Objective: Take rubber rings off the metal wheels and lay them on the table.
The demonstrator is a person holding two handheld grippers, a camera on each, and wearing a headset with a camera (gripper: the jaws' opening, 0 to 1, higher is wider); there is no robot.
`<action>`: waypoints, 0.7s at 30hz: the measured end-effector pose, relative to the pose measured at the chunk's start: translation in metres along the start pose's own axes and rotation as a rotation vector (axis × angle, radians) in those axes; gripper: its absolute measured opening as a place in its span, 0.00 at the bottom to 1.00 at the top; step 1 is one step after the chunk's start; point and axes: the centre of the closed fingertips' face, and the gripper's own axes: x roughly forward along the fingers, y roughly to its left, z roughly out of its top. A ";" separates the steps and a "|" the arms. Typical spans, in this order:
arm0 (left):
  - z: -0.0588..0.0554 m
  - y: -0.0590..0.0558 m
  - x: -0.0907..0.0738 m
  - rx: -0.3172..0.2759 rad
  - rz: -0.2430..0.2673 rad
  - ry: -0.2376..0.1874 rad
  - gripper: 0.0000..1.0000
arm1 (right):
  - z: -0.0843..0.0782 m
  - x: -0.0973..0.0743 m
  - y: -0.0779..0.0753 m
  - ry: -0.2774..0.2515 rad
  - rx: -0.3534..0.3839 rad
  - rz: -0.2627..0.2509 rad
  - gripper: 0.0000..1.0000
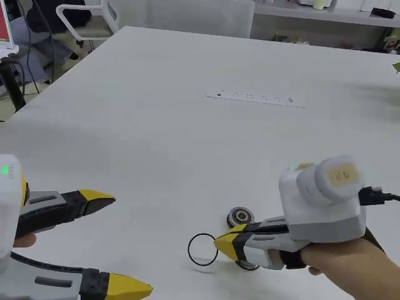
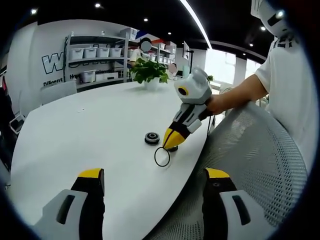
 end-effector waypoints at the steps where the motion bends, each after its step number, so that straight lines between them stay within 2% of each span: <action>1: -0.001 0.000 0.000 0.001 -0.001 0.004 0.78 | -0.001 0.001 0.000 0.005 -0.007 -0.001 0.00; 8: 0.000 0.000 0.000 -0.001 0.003 0.000 0.77 | -0.003 0.003 -0.003 0.016 -0.038 -0.026 0.00; 21: 0.000 0.001 -0.001 -0.003 0.015 -0.003 0.76 | -0.012 0.006 -0.005 0.055 -0.063 -0.035 0.01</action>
